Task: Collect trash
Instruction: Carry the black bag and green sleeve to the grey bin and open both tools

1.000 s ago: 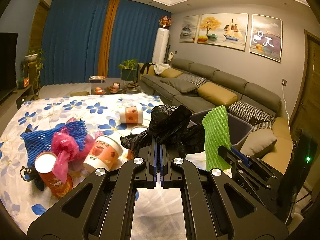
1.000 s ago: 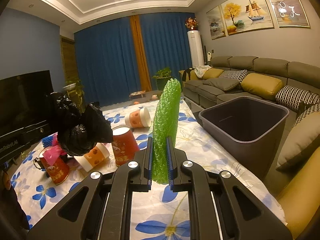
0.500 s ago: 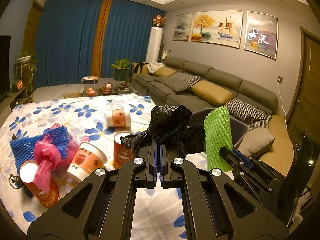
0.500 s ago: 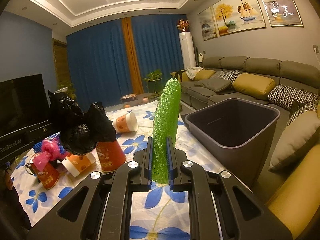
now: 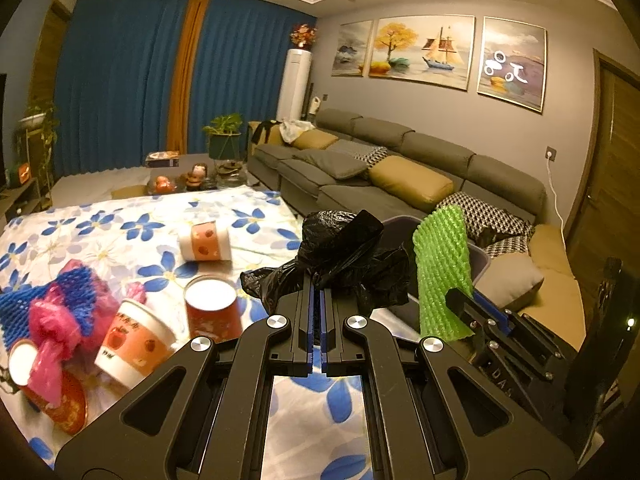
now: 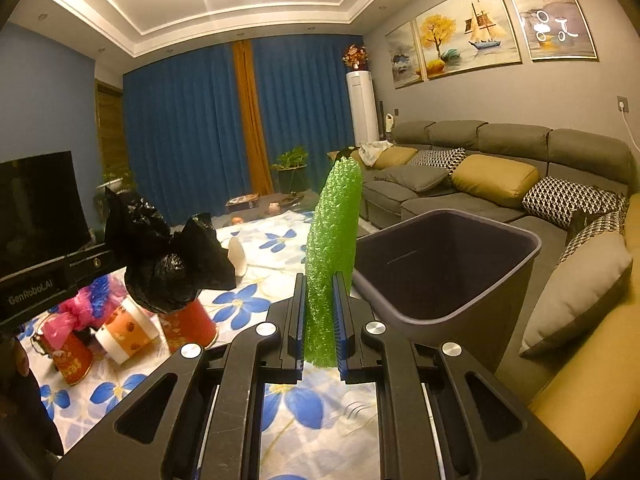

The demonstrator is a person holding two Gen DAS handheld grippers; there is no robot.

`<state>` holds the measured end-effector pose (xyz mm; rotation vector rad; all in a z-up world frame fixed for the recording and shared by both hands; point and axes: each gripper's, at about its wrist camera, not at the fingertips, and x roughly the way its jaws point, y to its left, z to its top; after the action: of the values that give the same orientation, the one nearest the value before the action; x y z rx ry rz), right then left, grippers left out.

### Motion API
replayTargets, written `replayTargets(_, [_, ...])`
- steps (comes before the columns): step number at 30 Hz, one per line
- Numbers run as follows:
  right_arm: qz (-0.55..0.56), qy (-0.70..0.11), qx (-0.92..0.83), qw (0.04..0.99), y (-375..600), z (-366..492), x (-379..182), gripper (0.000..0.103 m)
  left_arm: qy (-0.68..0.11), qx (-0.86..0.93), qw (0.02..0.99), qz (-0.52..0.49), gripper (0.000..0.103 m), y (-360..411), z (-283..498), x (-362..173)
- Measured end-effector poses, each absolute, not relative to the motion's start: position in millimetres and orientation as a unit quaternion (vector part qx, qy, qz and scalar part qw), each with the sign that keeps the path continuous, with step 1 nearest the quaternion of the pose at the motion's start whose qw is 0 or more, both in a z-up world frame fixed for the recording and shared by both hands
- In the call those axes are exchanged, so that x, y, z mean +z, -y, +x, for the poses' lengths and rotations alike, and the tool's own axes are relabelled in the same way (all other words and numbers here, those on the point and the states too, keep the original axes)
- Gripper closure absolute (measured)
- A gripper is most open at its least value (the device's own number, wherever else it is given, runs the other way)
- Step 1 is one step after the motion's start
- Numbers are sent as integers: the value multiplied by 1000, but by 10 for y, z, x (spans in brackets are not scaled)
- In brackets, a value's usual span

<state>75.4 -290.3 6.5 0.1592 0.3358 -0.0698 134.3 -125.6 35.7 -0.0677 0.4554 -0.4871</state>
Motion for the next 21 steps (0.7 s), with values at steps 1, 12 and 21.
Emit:
replayTargets(1, [84, -166, -33, 982, 2944, 762, 76, 90, -223, -242, 944, -33, 102, 1284, 1365, 362])
replayTargets(12, [84, -140, -62, 985, 3324, 917, 207, 90, -209, -278, 937, -31, 102, 1747, 1611, 525])
replayTargets(21, [84, -134, -109, 981, 3741, 1089, 245, 90, -211, -301, 930, -26, 102, 2277, 1993, 525])
